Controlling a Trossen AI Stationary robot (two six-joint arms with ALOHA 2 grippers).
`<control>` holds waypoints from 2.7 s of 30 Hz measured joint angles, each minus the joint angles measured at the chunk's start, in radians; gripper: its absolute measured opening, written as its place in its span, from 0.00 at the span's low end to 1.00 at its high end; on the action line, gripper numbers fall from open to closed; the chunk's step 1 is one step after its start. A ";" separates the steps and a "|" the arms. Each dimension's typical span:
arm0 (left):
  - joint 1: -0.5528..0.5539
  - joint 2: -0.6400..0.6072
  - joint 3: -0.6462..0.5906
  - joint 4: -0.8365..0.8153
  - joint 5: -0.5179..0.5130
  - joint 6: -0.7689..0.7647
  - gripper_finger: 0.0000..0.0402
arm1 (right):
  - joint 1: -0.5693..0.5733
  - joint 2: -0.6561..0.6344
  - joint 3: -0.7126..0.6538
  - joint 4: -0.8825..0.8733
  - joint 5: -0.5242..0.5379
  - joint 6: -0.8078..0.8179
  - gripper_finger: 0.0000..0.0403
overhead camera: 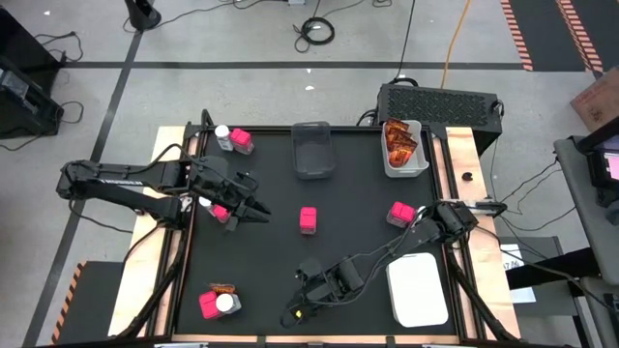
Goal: Sort spices by type
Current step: Put the orange seasoning pack into the top white bin
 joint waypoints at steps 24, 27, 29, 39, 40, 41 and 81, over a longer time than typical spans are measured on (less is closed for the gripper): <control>0.000 0.000 0.000 0.004 0.000 0.036 0.30 | -0.015 -0.014 0.152 -0.183 0.101 -0.342 0.03; 0.000 0.000 0.000 0.004 0.000 0.036 0.30 | -0.015 -0.014 0.152 -0.188 0.100 -0.356 0.05; 0.000 0.000 0.000 0.004 0.000 0.036 0.30 | -0.020 -0.014 0.152 -0.192 0.096 -0.356 0.07; 0.000 0.000 0.000 0.004 0.000 0.033 0.30 | -0.052 -0.014 0.152 -0.190 0.021 -0.257 0.40; 0.000 0.000 0.000 0.004 0.000 0.033 0.30 | -0.056 -0.014 0.152 -0.191 0.018 -0.244 0.45; 0.000 0.000 0.000 0.004 0.000 0.033 0.30 | -0.061 -0.014 0.152 -0.191 0.017 -0.231 0.50; 0.000 0.049 0.000 0.009 -0.023 0.060 0.30 | -0.048 0.087 0.146 -0.212 -0.164 -0.063 0.47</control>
